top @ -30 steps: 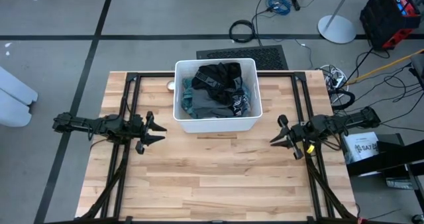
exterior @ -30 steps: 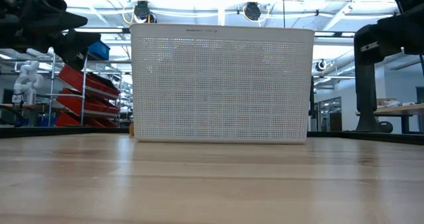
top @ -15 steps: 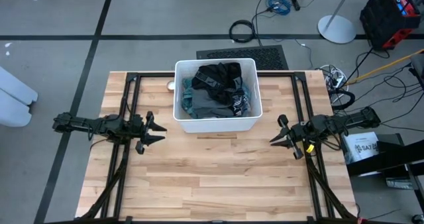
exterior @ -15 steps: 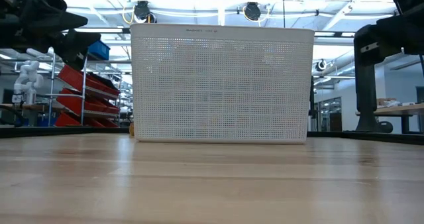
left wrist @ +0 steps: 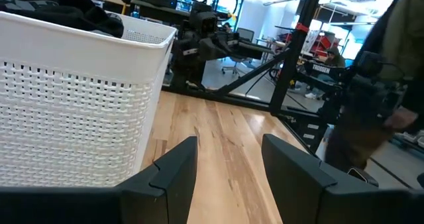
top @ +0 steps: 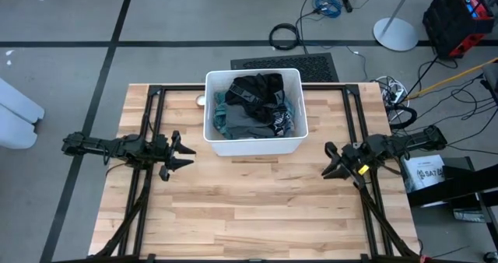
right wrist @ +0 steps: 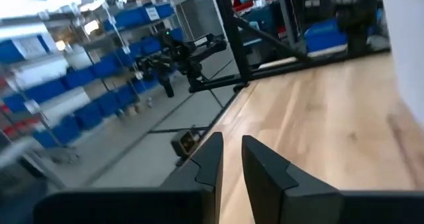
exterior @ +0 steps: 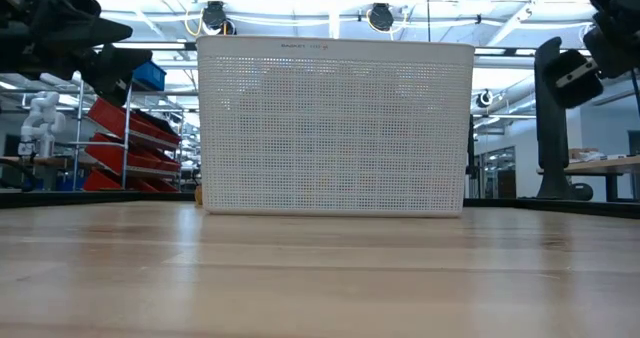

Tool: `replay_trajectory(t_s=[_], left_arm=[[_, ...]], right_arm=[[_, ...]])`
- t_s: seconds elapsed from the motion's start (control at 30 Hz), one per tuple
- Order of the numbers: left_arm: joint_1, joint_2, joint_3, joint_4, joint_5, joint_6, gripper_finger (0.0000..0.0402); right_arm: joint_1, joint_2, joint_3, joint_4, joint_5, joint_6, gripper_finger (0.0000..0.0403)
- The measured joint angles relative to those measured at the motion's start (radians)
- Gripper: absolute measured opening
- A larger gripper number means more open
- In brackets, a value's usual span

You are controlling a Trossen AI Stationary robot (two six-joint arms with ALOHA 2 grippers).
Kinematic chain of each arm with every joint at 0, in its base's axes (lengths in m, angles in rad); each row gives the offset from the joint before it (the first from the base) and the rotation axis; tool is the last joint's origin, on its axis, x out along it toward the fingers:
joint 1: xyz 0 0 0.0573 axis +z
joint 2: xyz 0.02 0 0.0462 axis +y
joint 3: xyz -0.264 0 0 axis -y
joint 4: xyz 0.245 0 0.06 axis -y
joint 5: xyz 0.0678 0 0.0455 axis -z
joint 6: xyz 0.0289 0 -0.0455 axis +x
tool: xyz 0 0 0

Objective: Sort clothes
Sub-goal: Return to Home Position

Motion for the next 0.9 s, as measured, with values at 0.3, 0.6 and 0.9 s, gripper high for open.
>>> replay_trajectory(t_s=[0.3,0.6,0.9], left_arm=[[0.0,0.0,0.0,0.0,0.0,0.0,0.0177],[0.0,0.0,0.0,0.0,0.0,0.0,0.0177],[0.0,0.0,0.0,0.0,0.0,0.0,0.0177]], right_arm=[[0.0,0.0,0.0,-0.001,-0.008,0.109,0.0043],[0.0,0.0,0.0,-0.001,-0.008,0.109,0.0043],[0.0,0.0,0.0,-0.002,-0.008,0.109,0.0043]])
